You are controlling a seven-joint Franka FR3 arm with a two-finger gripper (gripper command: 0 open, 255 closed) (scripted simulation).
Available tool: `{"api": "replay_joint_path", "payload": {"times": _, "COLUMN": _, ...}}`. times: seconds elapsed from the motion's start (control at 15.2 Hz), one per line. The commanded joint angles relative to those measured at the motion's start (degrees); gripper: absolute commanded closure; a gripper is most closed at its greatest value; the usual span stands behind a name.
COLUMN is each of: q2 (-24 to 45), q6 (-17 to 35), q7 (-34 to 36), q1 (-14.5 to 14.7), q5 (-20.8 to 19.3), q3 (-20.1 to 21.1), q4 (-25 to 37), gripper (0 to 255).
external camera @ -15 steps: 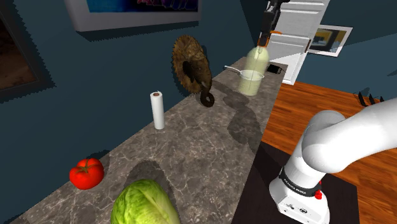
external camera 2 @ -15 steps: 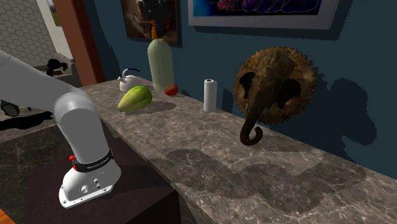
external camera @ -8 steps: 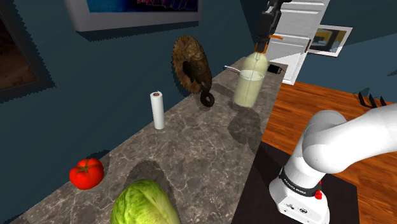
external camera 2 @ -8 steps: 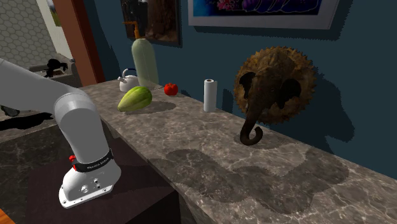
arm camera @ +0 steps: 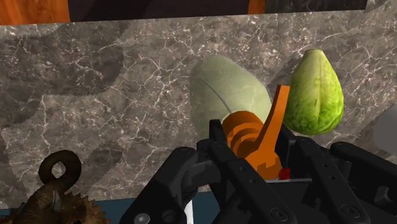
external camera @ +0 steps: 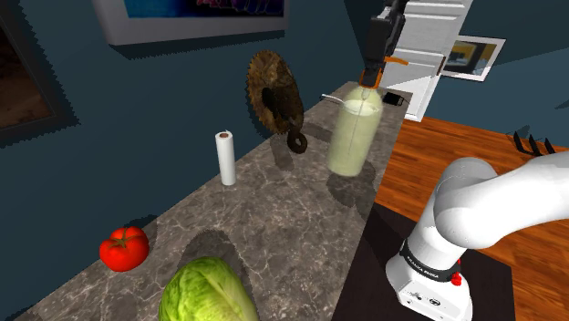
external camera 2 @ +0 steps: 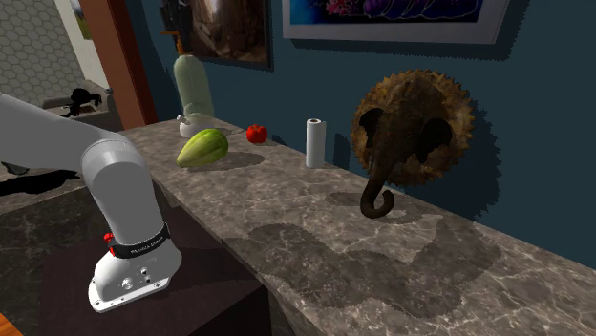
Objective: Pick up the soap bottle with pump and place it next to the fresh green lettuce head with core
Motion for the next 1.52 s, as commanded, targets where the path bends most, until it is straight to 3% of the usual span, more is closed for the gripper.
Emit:
{"api": "replay_joint_path", "payload": {"times": 0.0, "q2": -0.4, "q6": -0.4, "q7": 3.1, "q1": 0.3, "q5": 2.2, "q3": 2.8, "q4": 0.5, "gripper": 255}}
{"api": "replay_joint_path", "payload": {"times": 0.66, "q2": 2.7, "q6": -0.1, "q7": 17.3, "q1": 0.1, "q5": 11.3, "q3": 16.5, "q4": 6.8, "gripper": 255}}
{"api": "replay_joint_path", "payload": {"times": 1.12, "q2": 8.6, "q6": 1.2, "q7": 28.6, "q1": -2.4, "q5": 15.8, "q3": 28.6, "q4": 15.6, "gripper": 255}}
{"api": "replay_joint_path", "payload": {"times": 1.45, "q2": 6.0, "q6": 4.4, "q7": 27.6, "q1": -1.5, "q5": 16.7, "q3": 28.6, "q4": 9.9, "gripper": 255}}
